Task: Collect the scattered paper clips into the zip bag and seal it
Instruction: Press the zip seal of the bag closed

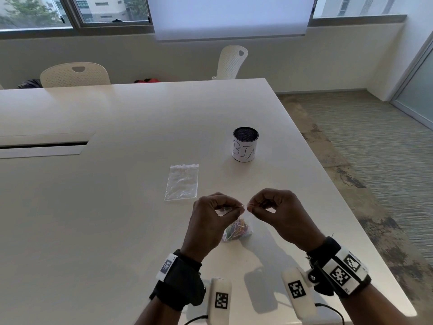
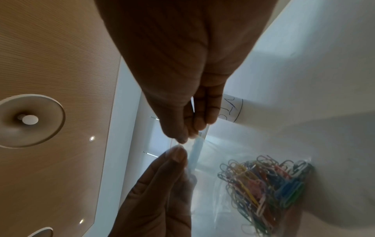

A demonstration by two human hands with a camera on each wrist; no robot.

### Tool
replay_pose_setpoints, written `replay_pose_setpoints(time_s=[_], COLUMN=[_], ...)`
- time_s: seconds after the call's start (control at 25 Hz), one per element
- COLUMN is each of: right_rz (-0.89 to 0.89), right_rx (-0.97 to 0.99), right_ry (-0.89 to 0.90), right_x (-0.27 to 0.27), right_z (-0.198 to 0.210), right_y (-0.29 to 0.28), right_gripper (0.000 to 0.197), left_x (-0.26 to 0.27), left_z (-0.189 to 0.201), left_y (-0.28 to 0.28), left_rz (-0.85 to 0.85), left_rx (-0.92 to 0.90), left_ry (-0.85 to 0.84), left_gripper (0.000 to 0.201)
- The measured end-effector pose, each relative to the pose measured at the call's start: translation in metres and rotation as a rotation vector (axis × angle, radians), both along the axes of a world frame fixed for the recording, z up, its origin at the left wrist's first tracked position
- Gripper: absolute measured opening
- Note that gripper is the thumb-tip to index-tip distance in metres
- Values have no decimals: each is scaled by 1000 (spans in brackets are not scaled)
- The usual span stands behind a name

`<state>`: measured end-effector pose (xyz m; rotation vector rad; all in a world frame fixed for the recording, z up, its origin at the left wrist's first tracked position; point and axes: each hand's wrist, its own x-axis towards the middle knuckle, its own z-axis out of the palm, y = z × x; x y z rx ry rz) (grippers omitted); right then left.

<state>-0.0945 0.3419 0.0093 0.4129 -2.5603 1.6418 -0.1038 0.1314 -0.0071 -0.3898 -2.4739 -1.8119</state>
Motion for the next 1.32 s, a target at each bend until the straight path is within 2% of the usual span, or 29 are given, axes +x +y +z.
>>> replay_pose_setpoints(time_s=[0.12,0.24,0.52,0.8,1.12,1.32], right_rz=[-9,4,-32,57,10,139], right_rx=[-6,8,35,103,175,192], right_ry=[37,37,82,97,146,143], right_x=[0,1,-2,-9,-10,-13], right_z=[-2,-3,-3,-2,-6,-1], right_y=[-4,-4,-4,-8,-11,-15], right_gripper=[15,12,15,12,12,8], left_x=[1,0,-1,-3,-3,-3], left_z=[1,1,3,5,2,2], left_y=[1,2,-12,-9,-22,-18], left_rz=[10,28,23,-3,71,19], left_rx=[-3,-10,-137,-156,-202,-250], left_ry=[14,30,98,162,173,255], left_gripper=[10,8,8,6,7,7])
